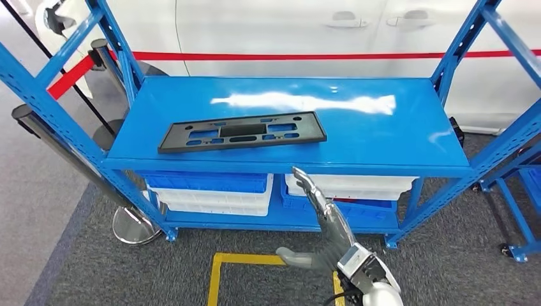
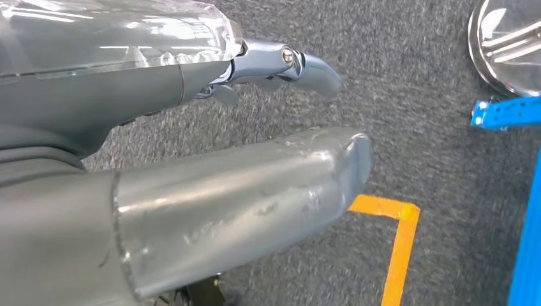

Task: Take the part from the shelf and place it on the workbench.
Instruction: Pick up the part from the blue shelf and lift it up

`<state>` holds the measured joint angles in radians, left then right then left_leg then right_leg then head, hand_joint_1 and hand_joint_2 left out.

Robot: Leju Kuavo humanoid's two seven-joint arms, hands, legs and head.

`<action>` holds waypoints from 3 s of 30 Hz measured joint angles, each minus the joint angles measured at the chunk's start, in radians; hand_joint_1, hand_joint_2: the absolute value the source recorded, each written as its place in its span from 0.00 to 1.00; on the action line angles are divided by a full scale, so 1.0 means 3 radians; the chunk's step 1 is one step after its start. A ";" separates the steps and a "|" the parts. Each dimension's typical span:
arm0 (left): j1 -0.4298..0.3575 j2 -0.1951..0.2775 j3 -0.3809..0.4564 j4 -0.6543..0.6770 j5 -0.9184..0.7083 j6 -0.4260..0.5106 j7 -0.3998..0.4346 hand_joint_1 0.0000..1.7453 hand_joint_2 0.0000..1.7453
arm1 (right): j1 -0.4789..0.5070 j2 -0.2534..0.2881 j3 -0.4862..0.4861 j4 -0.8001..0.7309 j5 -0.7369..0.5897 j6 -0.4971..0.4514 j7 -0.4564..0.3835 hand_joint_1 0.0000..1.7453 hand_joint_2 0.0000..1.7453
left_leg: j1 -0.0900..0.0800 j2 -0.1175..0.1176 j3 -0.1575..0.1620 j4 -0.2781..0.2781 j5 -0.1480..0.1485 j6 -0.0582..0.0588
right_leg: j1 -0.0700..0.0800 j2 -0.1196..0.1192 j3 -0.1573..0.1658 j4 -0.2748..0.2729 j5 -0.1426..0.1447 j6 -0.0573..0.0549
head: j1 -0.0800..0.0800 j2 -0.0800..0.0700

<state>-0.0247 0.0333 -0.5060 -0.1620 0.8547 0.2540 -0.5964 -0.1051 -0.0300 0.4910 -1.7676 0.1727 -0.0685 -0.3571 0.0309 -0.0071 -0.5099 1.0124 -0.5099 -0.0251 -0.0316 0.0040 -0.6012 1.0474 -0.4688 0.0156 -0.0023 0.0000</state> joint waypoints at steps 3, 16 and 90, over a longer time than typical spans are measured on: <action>-0.0009 0.0000 -0.0031 0.0004 0.0032 0.0001 -0.0010 0.00 0.00 | -0.0019 -0.0001 0.0056 -0.0087 0.0350 -0.0140 0.0061 0.00 1.00 | 0.0011 0.0010 -0.0082 0.0202 -0.0130 -0.0026 | -0.0003 -0.0004 0.0020 -0.0022 -0.0004 -0.0066 | -0.0026 0.0000; -0.0036 0.0016 -0.0164 0.0046 0.0115 0.0008 -0.0018 0.00 0.00 | -0.0132 0.0006 0.0312 -0.0047 0.1898 -0.0735 0.0341 0.00 1.00 | -0.0058 0.0008 -0.0215 0.0069 0.0138 0.0104 | 0.0064 -0.0010 0.0059 -0.0029 -0.0036 -0.0024 | -0.0048 0.0000; -0.0027 0.0359 -0.1252 0.0194 0.0787 -0.0452 0.0371 0.00 0.00 | -0.0984 0.0884 0.0633 0.2069 0.3694 -0.1472 0.1143 0.00 1.00 | -0.0098 -0.0014 0.0130 0.0026 -0.0126 0.0142 | 0.0206 0.0000 -0.0320 0.0038 0.0284 -0.0236 | -0.0022 -0.0001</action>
<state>-0.0329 0.1409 -0.8816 -0.1038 1.0907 0.1184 -0.4851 -0.4003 0.2352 0.6809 -1.1469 1.2810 -0.5101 -0.0141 0.0016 -0.0113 -0.4708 1.0201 -0.5477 0.0176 0.0303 0.0039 -0.6971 1.0588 -0.3835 -0.0551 -0.0091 -0.0002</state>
